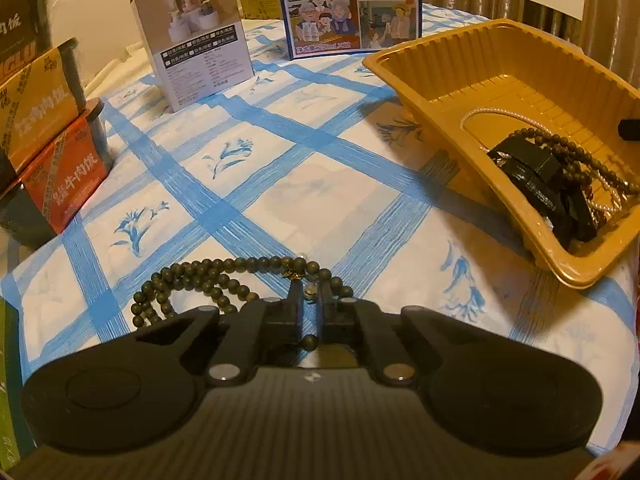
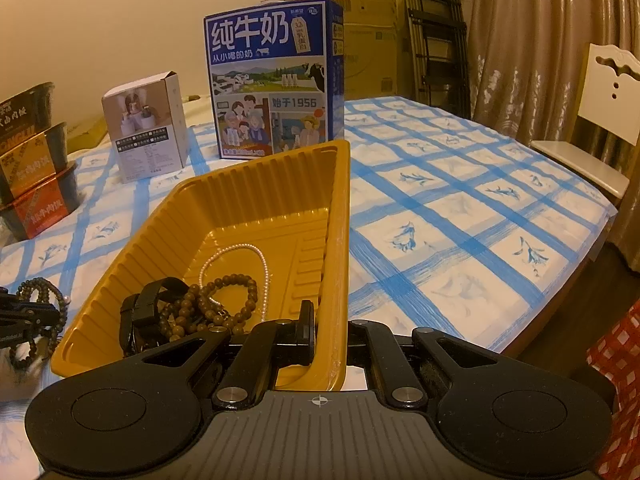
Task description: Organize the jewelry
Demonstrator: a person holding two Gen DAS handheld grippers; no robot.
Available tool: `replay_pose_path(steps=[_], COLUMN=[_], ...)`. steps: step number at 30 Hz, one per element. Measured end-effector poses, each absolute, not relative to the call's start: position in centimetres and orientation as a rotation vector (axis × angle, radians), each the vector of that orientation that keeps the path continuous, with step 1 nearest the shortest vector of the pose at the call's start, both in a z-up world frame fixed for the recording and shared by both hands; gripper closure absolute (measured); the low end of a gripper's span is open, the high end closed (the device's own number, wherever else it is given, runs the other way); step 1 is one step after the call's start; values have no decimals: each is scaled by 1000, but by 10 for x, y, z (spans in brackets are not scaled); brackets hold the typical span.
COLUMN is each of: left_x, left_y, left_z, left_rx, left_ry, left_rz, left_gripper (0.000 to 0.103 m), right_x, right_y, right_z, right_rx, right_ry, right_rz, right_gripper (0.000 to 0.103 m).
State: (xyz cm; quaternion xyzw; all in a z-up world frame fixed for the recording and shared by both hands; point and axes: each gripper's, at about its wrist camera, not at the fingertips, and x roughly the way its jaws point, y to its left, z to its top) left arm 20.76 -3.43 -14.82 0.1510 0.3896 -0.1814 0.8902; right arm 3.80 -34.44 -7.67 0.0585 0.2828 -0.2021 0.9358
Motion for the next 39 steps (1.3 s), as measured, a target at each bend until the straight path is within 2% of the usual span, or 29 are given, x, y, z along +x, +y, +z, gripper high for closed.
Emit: replay_pose_path(steps=[12,21,30,39], left_x=[199,183,183,190], left_y=[-39,-90,-165,-179], left_z=[-122,-85,-83,-96], left_rx=[250,85,39,5], left_ry=[755,714,729,783], left_rz=[-412,-625,-798,-821], left_gripper=[98,98,98,97], right_x=[38,39,41,41], right_y=[-345,-343,-339,-339], right_z=[-78,-75,-72,-69], right_rx=[112,111,106,110], right_ry=[576,576,576,573], right_rz=[-409,-407,-402,-398], right_gripper=[97,97,97,96])
